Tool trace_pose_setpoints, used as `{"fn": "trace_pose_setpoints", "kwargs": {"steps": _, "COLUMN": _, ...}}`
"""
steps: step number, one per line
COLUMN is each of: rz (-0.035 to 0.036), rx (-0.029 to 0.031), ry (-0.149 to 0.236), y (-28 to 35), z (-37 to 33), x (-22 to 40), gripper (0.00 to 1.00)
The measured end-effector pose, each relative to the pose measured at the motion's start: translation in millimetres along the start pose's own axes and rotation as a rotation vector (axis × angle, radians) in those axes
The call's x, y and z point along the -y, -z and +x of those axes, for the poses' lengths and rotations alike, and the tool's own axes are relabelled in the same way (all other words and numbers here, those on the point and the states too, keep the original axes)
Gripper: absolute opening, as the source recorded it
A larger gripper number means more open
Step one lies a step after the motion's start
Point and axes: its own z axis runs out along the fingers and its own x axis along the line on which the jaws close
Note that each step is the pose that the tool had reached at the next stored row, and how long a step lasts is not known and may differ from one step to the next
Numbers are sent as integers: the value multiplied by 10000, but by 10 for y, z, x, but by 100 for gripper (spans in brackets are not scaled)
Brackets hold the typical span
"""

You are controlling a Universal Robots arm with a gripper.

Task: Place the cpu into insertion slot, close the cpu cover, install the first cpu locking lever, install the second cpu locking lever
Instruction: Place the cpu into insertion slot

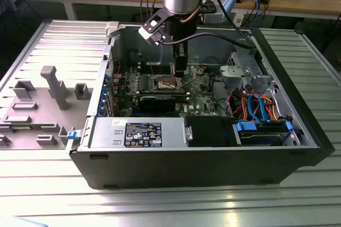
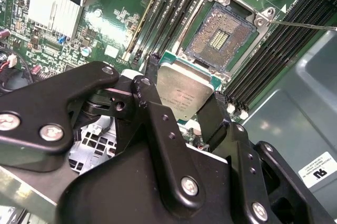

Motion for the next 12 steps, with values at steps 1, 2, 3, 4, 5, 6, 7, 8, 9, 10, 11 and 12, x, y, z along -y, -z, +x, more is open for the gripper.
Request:
{"fn": "trace_pose_setpoints", "kwargs": {"steps": 1, "rz": 0, "rx": 0, "ry": 0, "y": -1, "z": 0, "x": 1, "gripper": 55}}
{"fn": "trace_pose_setpoints", "kwargs": {"steps": 2, "rz": 0, "rx": 0, "ry": 0, "y": -3, "z": 0, "x": 3, "gripper": 55}}
{"fn": "trace_pose_setpoints", "kwargs": {"steps": 3, "rz": 0, "rx": 0, "ry": 0, "y": -4, "z": 0, "x": 4, "gripper": 55}}
{"fn": "trace_pose_setpoints", "kwargs": {"steps": 4, "rz": 0, "rx": 1, "ry": 0, "y": -5, "z": 0, "x": 5, "gripper": 55}}
{"fn": "trace_pose_setpoints", "kwargs": {"steps": 5, "rz": 0, "rx": 0, "ry": 0, "y": -6, "z": 0, "x": 6, "gripper": 55}}
{"fn": "trace_pose_setpoints", "kwargs": {"steps": 6, "rz": 0, "rx": 0, "ry": 0, "y": -10, "z": 0, "x": 11, "gripper": 55}}
{"fn": "trace_pose_setpoints", "kwargs": {"steps": 7, "rz": 0, "rx": 0, "ry": 0, "y": -13, "z": 0, "x": 14, "gripper": 55}}
{"fn": "trace_pose_setpoints", "kwargs": {"steps": 8, "rz": 0, "rx": 0, "ry": 0, "y": -16, "z": 0, "x": 16, "gripper": 55}}
{"fn": "trace_pose_setpoints", "kwargs": {"steps": 9, "rz": 0, "rx": 0, "ry": 0, "y": -17, "z": 0, "x": 17, "gripper": 55}}
{"fn": "trace_pose_setpoints", "kwargs": {"steps": 10, "rz": 0, "rx": 0, "ry": 0, "y": -18, "z": 0, "x": 18, "gripper": 55}}
{"fn": "trace_pose_setpoints", "kwargs": {"steps": 11, "rz": 0, "rx": 0, "ry": 0, "y": -19, "z": 0, "x": 18, "gripper": 55}}
{"fn": "trace_pose_setpoints", "kwargs": {"steps": 12, "rz": 0, "rx": 0, "ry": 1, "y": -21, "z": 0, "x": 19, "gripper": 55}}
